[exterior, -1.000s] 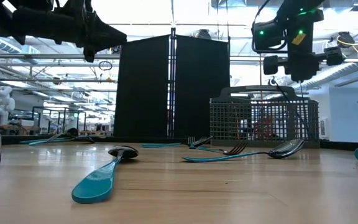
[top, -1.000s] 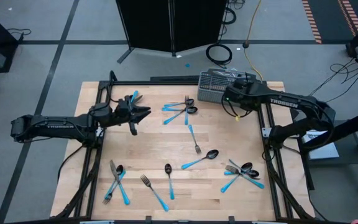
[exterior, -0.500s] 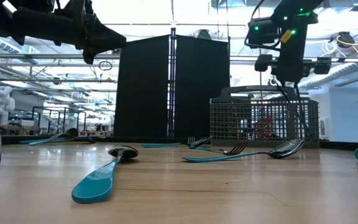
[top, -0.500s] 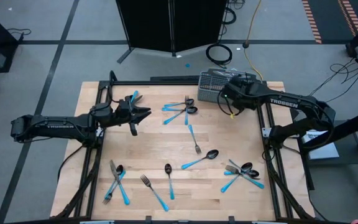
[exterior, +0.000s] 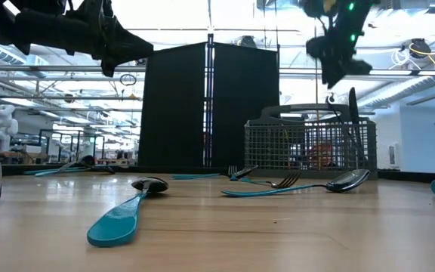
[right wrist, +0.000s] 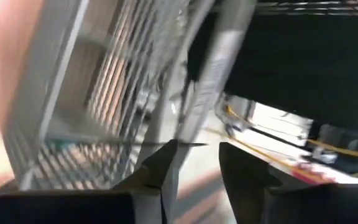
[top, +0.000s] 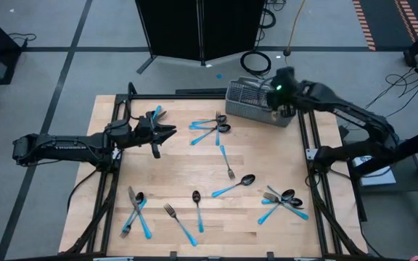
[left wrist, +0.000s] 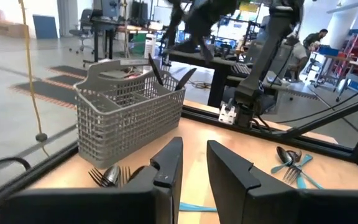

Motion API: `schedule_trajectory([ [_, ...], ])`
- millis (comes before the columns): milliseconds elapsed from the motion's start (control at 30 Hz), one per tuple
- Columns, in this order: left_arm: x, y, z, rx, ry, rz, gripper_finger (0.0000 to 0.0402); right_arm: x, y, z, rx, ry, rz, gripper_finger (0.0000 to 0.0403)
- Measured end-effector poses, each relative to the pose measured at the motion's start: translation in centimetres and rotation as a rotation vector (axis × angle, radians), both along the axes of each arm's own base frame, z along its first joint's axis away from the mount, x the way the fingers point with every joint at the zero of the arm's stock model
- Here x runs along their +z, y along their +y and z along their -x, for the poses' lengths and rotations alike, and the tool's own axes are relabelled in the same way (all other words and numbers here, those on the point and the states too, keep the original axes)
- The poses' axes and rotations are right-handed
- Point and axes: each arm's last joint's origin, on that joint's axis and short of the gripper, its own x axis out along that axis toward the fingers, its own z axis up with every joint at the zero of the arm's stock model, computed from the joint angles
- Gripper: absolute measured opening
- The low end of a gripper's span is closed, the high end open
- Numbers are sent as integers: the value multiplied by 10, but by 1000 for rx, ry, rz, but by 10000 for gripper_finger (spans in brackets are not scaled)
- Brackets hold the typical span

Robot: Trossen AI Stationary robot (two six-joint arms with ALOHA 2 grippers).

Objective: Sort silverware
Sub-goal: Put the blue knife into the right of the blue utensil organizer

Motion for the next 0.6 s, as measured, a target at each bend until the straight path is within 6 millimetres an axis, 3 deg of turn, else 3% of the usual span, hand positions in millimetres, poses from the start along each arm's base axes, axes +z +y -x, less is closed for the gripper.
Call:
schedule_trajectory([
  [233,0,-1,0,-27,-1,5,68,52,11,30,-92,-583,-143,92],
  [367,0,-1,0,-27,-1,5,68,64,30,39,29,-870,-455,86],
  [500,0,-1,0,-30,-1,8,68,67,49,37,170,-985,-836,82],
  [600,0,-2,-1,-54,-1,13,68,62,58,34,148,-948,-959,79],
])
